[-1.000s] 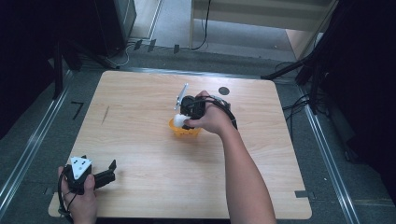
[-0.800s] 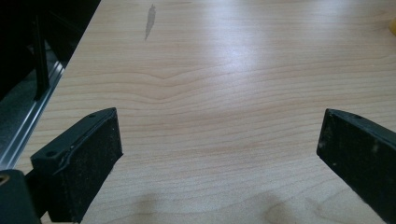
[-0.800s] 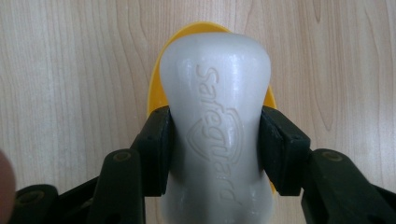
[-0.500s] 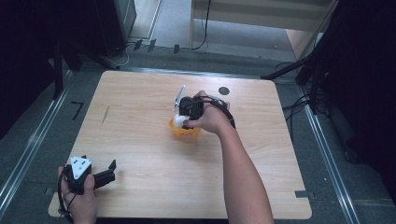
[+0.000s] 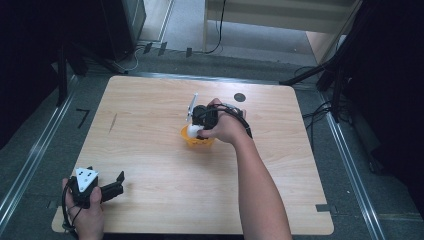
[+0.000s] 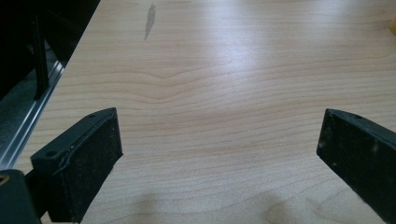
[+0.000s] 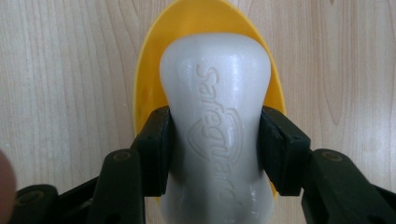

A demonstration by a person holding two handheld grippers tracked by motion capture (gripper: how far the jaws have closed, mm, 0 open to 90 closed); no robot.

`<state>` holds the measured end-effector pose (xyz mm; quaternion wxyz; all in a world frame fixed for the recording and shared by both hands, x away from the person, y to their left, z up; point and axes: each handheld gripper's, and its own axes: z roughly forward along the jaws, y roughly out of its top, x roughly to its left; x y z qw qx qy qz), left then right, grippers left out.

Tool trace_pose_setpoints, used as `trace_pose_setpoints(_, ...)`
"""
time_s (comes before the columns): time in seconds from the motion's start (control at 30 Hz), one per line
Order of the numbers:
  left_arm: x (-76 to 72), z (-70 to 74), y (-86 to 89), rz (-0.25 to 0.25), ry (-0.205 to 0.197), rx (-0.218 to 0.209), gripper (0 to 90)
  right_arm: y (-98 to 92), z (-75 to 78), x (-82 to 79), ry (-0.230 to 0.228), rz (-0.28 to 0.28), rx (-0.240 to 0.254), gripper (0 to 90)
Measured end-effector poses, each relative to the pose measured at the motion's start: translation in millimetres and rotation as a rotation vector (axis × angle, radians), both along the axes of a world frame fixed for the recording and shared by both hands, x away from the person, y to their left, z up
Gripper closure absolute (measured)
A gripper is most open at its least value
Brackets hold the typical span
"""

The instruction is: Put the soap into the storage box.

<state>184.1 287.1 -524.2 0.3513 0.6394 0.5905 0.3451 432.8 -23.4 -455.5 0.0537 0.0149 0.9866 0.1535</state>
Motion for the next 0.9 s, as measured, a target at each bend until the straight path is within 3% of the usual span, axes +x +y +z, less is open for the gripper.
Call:
trace_pose_setpoints(0.4, 0.2, -0.1, -0.2, -0.001, 0.001, 0.003, 0.3, 1.1, -4.8, 1.0, 0.007, -0.023, -0.029, 49.5)
trace_pose_setpoints(0.47, 0.2, -0.1, -0.5, 0.0, 0.0, 0.004, 0.3, 0.3, -3.3, 1.4, 0.008, -0.027, -0.017, 48.7)
trace_pose_setpoints(0.53, 0.1, -0.1, -0.3, 0.0, 0.0, 0.002, 0.3, -1.3, 1.4, 2.8, 0.011, -0.025, 0.032, 45.9)
trace_pose_setpoints(0.9, 0.2, -0.1, -0.4, 0.0, 0.0, 0.003, 0.3, -12.1, 8.2, -1.3, 0.017, -0.053, 0.049, 43.0)
